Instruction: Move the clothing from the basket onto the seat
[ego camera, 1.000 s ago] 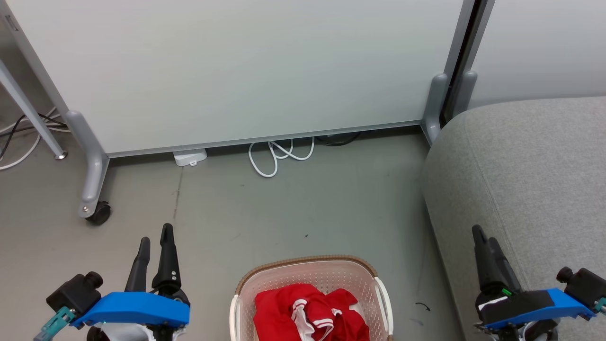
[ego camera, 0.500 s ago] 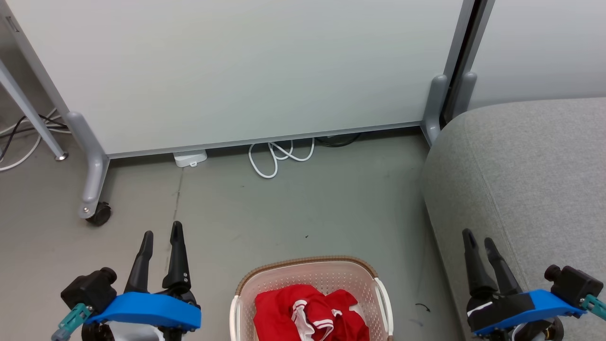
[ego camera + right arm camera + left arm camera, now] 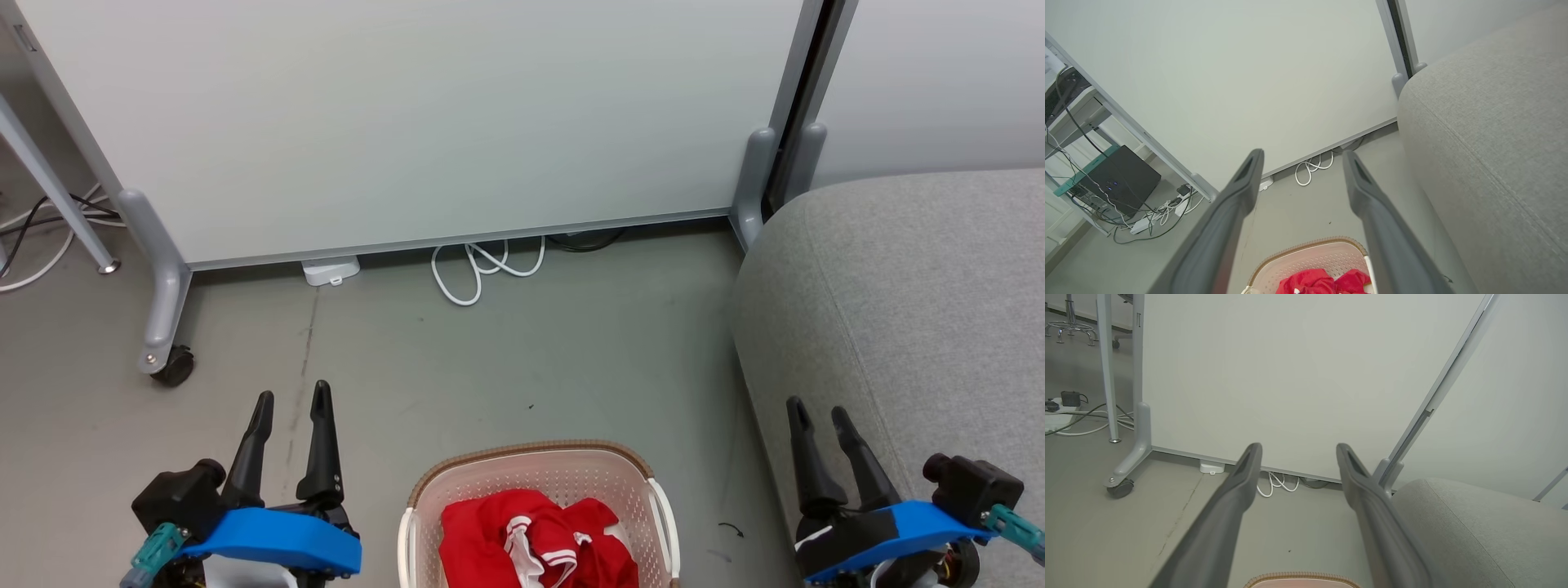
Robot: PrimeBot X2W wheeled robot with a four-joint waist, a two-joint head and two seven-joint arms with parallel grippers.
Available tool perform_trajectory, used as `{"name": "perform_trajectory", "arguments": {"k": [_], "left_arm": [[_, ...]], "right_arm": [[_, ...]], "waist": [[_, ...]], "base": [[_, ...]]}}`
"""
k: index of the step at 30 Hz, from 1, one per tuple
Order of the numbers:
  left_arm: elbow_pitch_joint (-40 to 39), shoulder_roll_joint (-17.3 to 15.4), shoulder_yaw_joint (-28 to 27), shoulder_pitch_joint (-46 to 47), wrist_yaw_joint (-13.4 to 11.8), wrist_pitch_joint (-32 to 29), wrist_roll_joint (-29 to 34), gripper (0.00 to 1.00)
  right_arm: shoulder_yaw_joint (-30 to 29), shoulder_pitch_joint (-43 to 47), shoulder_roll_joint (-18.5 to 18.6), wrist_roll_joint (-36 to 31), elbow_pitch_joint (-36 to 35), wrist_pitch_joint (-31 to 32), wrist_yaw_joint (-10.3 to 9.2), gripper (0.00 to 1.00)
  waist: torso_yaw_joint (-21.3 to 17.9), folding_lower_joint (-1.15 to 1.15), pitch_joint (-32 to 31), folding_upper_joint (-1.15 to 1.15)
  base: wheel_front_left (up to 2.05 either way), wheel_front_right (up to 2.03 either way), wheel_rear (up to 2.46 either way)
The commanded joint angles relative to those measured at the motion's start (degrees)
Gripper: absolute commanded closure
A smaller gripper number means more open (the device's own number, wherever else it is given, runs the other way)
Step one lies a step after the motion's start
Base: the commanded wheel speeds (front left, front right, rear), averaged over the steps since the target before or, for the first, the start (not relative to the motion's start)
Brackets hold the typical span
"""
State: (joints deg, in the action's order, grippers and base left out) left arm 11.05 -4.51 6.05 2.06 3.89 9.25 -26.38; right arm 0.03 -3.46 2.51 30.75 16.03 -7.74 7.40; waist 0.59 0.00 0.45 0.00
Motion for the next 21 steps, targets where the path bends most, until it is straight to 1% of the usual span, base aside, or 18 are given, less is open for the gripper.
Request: {"name": "perform_trajectory", "arguments": {"k": [1, 21], "left_arm": [[-0.4, -0.4, 0.1, 0.2, -0.1, 0.6, 1.5, 0.00], [1.0, -0.3, 1.1, -0.5, -0.1, 3.1, 11.1, 0.00]], "right_arm": [[0.2, -1.0, 0.4, -1.5, -0.1, -0.6, 0.10, 0.00], [0.8, -0.6, 0.5, -12.8, 0.0, -1.8, 0.13, 0.00]], "waist": [[-0.1, 0.00, 0.0, 0.00], [-0.4, 0.00, -0.4, 0.00]], "base": [[0.00, 0.00, 0.00], [0.00, 0.00, 0.00]]}}
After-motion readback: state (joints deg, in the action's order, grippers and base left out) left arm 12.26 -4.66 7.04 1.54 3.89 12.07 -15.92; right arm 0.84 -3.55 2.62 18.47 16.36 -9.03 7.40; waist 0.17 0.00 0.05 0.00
